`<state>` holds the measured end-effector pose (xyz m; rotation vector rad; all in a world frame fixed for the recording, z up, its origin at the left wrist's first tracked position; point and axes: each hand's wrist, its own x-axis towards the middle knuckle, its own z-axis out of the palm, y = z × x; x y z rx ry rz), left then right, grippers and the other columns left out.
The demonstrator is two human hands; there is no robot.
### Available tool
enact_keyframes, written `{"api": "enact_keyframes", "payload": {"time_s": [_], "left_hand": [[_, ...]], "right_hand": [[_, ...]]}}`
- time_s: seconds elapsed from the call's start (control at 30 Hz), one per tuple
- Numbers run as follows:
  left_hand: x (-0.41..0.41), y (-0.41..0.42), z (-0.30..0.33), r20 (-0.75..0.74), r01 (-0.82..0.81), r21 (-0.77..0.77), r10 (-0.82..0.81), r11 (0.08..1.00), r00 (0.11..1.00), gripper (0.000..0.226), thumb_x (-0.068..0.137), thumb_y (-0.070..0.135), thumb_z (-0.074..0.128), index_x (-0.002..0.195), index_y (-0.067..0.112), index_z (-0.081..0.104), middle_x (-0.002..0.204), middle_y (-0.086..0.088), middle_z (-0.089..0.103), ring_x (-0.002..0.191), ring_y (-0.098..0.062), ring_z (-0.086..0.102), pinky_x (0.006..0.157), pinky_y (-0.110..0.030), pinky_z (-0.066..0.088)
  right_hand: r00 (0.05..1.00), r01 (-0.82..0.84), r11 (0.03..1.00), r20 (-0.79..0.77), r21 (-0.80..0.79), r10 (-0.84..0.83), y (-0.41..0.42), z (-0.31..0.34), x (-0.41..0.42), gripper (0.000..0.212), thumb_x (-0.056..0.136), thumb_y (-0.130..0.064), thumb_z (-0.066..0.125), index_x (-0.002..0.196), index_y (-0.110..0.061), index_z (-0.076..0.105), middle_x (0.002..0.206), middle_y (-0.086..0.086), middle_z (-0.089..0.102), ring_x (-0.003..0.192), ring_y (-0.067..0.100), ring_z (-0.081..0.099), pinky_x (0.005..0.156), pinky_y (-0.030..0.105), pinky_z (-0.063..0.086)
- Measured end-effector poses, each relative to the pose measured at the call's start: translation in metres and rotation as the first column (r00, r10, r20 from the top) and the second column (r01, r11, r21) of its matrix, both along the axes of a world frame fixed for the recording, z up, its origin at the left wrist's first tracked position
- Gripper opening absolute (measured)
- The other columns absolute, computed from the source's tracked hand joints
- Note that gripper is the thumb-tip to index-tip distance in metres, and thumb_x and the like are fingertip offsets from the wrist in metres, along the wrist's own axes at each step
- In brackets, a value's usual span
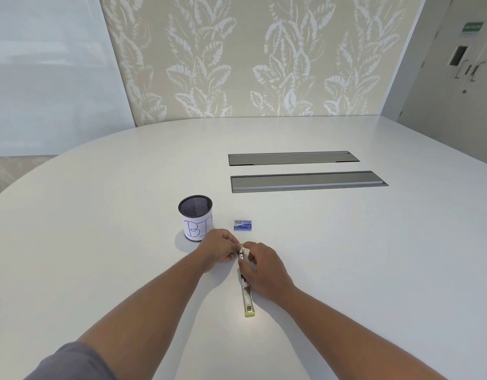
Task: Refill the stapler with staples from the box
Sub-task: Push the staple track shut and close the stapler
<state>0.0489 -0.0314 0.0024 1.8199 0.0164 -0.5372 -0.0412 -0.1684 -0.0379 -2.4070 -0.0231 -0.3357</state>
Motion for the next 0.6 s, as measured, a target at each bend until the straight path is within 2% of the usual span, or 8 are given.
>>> {"api": "enact_keyframes", "payload": {"time_s": [0.13,0.23,0.43,0.6], "left_hand": [[0.0,0.001,-0.001,0.003,0.001,-0.011,-0.001,1.0,1.0,0.01,0.085,-0.007,0.069,0.082,0.002,0.067,0.069,-0.012,0.066,0.058,-0.016,0.062,0.05,-0.02,0.055],[0.001,0.004,-0.001,-0.004,0.003,-0.037,-0.003,0.999,1.0,0.005,0.084,-0.004,0.069,0.088,-0.001,0.068,0.072,-0.014,0.064,0.056,-0.016,0.059,0.052,-0.019,0.055],[-0.001,0.01,-0.001,0.0,0.073,-0.052,-0.073,0.996,0.997,0.023,0.076,0.0,0.081,0.097,-0.003,0.072,0.07,-0.008,0.065,0.056,-0.013,0.06,0.054,-0.017,0.054],[-0.002,0.011,-0.003,0.039,0.096,-0.014,-0.095,0.995,0.995,0.026,0.075,-0.001,0.082,0.099,-0.003,0.073,0.068,-0.005,0.066,0.057,-0.012,0.062,0.052,-0.018,0.05]], "right_hand": [[1.0,0.021,0.999,0.009,0.037,-0.021,-0.001,-0.002,0.001,0.036,0.091,-0.038,0.06,0.124,-0.024,0.06,0.089,-0.011,0.055,0.086,0.012,0.051,0.076,0.029,0.044],[1.0,0.027,0.998,0.01,0.063,-0.028,-0.002,-0.002,0.001,0.043,0.09,-0.038,0.063,0.129,-0.023,0.056,0.088,-0.01,0.056,0.084,0.012,0.052,0.076,0.029,0.046],[1.0,0.028,0.996,0.012,0.087,-0.029,-0.003,-0.003,0.002,0.049,0.09,-0.041,0.063,0.134,-0.025,0.051,0.085,-0.011,0.057,0.08,0.009,0.052,0.072,0.026,0.044],[1.0,0.022,0.995,0.01,0.096,-0.023,-0.003,-0.003,0.002,0.05,0.09,-0.039,0.064,0.135,-0.025,0.05,0.086,-0.01,0.058,0.082,0.012,0.055,0.076,0.032,0.05]]}}
